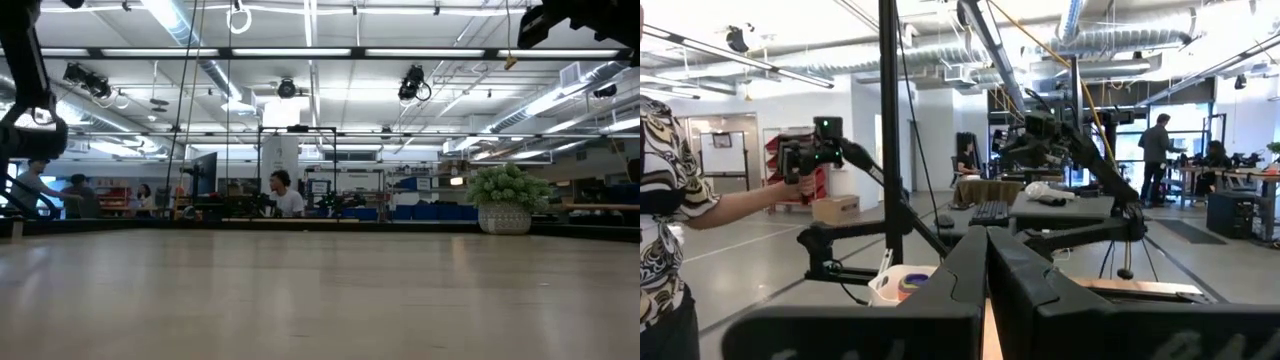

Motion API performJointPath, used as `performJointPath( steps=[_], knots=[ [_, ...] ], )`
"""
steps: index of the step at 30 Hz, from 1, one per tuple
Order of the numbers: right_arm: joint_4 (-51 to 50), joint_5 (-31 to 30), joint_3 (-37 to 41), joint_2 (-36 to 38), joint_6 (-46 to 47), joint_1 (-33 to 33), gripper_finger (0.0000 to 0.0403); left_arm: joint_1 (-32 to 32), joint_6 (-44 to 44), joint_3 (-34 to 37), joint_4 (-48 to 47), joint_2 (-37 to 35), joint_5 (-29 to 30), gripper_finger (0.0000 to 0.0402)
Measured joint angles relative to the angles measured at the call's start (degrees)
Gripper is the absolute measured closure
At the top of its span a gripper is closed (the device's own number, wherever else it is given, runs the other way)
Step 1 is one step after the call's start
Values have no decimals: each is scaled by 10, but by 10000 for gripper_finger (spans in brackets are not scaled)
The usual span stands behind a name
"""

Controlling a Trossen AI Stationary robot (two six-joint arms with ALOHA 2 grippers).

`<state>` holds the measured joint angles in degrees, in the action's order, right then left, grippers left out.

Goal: Nest measuring cups in basket
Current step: Return to Home Position

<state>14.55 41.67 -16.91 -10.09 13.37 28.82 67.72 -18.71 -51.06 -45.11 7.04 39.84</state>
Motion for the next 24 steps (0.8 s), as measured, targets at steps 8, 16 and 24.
performJointPath(
  steps=[8, 16, 24],
  knots=[
    [-2, 0, 0, 0, 3, 0, 385, 0, 59, 143, 147, -63, -34, 298],
    [-13, 15, 0, -1, 6, -3, 385, 0, 146, 254, 335, -68, -134, 298],
    [-14, 15, 0, -1, 6, -3, 385, -2, 163, 358, 457, -67, -85, 298]
  ],
)
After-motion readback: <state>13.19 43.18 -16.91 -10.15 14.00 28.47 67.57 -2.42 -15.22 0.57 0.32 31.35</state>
